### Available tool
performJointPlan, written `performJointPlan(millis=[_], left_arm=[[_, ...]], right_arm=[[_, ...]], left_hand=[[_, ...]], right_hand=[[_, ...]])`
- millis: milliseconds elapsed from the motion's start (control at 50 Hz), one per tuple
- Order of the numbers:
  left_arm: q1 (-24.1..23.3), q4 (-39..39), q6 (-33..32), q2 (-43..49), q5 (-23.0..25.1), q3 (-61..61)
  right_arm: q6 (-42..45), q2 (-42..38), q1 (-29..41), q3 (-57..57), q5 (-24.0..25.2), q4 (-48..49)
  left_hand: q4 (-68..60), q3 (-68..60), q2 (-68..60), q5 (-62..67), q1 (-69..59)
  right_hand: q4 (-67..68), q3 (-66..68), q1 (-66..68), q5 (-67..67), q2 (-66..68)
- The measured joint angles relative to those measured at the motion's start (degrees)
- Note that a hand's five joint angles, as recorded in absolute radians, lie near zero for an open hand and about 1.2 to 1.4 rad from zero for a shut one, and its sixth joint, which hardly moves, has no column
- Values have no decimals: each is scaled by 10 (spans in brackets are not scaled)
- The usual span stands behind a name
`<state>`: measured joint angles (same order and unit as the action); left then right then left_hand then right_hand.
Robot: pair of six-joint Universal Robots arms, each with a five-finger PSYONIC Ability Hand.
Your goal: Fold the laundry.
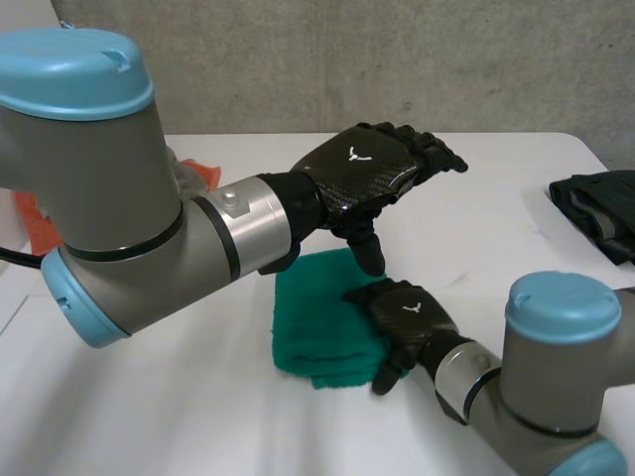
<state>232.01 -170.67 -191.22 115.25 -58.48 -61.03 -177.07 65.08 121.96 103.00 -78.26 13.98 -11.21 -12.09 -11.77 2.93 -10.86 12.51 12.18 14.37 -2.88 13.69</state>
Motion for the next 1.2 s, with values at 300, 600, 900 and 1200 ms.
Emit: performJointPlan(millis=[300, 600, 900, 1200], left_arm=[[13, 1, 64, -52, -12, -3], [20, 0, 80, -56, -13, -5], [20, 0, 80, -55, -13, -6], [22, 0, 80, -59, -12, -8]], right_arm=[[96, 22, 110, 42, -110, 51], [187, -21, 139, 56, -164, 171], [251, -64, 132, 45, -180, 274], [273, -92, 105, -15, -177, 313]], left_hand=[[0, 0, 1, 0, 0], [0, 0, 1, 0, 0], [0, 0, 1, 0, 0], [0, 0, 1, 0, 0]], right_hand=[[-6, -3, 0, 0, 0], [-5, -2, 0, 0, 0], [69, 74, 47, -69, 54], [553, 552, 474, -516, 534]])
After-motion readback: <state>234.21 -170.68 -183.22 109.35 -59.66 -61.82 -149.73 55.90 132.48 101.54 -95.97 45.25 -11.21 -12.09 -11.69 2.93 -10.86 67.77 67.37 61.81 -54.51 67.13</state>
